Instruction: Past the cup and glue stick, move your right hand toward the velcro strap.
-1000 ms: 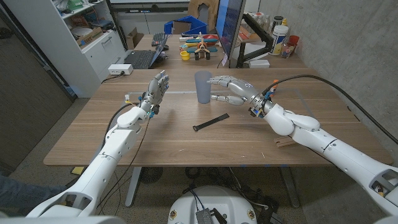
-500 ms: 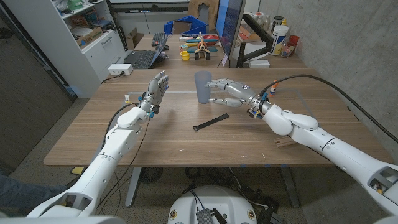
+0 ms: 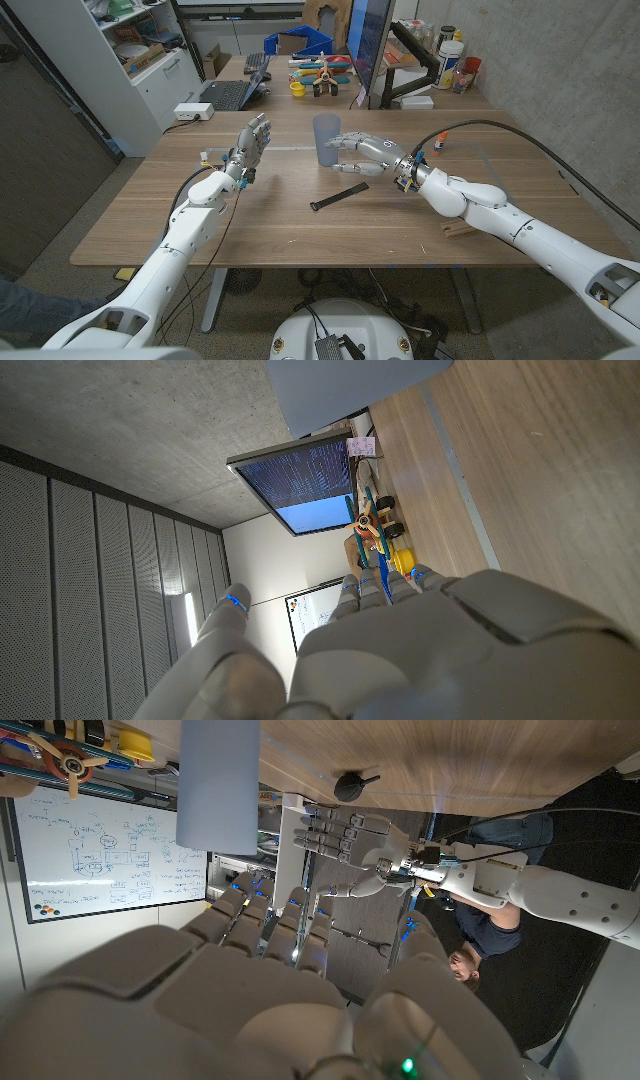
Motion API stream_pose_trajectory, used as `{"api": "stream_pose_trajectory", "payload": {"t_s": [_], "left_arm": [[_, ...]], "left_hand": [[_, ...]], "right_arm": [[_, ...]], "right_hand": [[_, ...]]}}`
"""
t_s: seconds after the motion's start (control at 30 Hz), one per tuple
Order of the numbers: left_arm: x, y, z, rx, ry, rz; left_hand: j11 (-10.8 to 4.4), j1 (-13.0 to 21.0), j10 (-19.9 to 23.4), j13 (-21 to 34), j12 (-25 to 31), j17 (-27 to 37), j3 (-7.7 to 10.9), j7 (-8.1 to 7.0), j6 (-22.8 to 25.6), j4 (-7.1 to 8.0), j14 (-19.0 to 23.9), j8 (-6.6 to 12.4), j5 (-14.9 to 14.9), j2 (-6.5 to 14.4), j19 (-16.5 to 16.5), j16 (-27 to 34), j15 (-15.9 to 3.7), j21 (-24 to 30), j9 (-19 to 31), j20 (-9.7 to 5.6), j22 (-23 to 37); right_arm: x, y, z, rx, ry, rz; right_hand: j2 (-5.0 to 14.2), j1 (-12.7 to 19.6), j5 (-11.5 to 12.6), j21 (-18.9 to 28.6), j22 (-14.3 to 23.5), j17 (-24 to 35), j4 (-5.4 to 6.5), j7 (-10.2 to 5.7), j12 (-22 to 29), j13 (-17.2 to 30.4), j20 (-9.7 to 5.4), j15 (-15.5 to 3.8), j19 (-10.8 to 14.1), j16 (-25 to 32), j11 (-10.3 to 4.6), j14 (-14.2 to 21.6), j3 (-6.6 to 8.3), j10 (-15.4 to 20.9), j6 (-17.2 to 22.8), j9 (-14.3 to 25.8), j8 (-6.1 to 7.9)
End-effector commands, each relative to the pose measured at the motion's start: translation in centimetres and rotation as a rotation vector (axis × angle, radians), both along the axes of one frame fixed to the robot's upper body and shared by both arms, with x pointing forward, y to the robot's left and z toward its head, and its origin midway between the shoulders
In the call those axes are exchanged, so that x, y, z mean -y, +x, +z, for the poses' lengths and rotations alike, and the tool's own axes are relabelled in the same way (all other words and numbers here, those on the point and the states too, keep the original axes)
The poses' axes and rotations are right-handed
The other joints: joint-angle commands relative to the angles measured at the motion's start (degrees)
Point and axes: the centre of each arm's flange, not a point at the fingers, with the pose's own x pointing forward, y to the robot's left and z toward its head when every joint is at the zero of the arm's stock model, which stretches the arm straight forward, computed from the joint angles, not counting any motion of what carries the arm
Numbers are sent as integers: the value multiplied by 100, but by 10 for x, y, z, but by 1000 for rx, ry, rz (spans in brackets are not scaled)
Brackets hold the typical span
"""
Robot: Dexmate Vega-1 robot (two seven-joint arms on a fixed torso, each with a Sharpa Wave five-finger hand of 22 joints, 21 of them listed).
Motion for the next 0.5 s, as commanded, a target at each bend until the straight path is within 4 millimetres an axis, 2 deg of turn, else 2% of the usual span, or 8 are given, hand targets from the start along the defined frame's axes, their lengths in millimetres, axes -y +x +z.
{"api": "stream_pose_trajectory", "payload": {"t_s": [0.03,0.5], "left_arm": [[0,3,2,-2,7,-5],[0,4,1,-5,11,-8]], "left_hand": [[-36,53,-31,10,11,20,-38,-21,-4,0,-103,27,32,16,-328,5,-11,-7,28,35,29],[-39,62,-30,10,12,20,-52,-18,0,1,-107,27,37,23,-330,4,-7,-5,28,34,30]], "right_arm": [[-5,5,-7,-16,-39,-17],[-9,8,-12,-21,-68,-40]], "right_hand": [[45,29,32,-43,9,30,2,1,19,19,-318,-355,43,-15,18,-29,29,38,14,24,1],[51,39,44,-78,10,30,1,-7,11,20,-316,-341,45,-31,49,-40,33,37,6,24,-1]]}}
